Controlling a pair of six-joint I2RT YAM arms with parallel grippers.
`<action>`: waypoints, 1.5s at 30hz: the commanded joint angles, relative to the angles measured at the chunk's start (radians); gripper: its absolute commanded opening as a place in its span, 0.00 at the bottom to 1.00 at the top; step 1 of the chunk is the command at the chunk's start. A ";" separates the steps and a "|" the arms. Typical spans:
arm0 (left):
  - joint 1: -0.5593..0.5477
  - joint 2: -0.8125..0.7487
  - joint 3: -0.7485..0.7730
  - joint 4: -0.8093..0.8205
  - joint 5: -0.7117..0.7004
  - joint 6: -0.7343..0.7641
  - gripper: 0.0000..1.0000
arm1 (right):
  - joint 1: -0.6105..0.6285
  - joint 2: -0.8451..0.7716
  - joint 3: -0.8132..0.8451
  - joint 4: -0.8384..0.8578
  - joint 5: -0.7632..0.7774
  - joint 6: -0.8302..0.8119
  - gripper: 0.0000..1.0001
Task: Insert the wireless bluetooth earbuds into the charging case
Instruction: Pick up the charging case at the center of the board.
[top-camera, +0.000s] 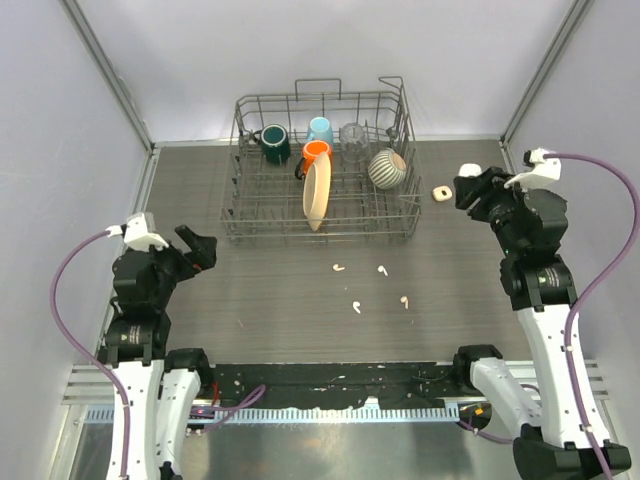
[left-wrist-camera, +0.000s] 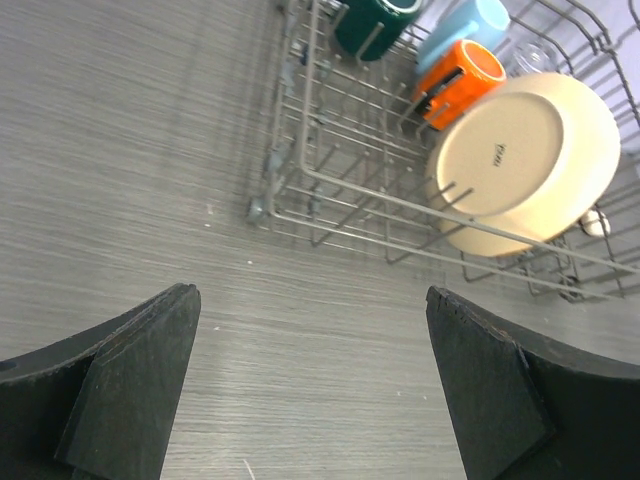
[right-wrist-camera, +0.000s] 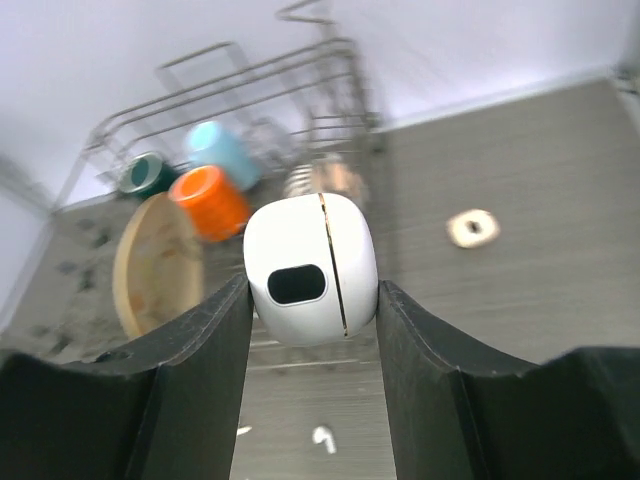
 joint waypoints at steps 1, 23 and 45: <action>0.002 0.041 0.008 0.067 0.192 0.015 1.00 | 0.113 -0.001 0.063 -0.012 -0.321 -0.077 0.07; -0.003 0.122 -0.038 0.406 0.789 -0.311 1.00 | 1.089 0.202 -0.078 0.067 0.328 -0.428 0.01; -0.489 0.240 -0.106 0.481 0.487 -0.322 0.98 | 1.278 0.281 -0.108 0.250 0.446 -0.485 0.01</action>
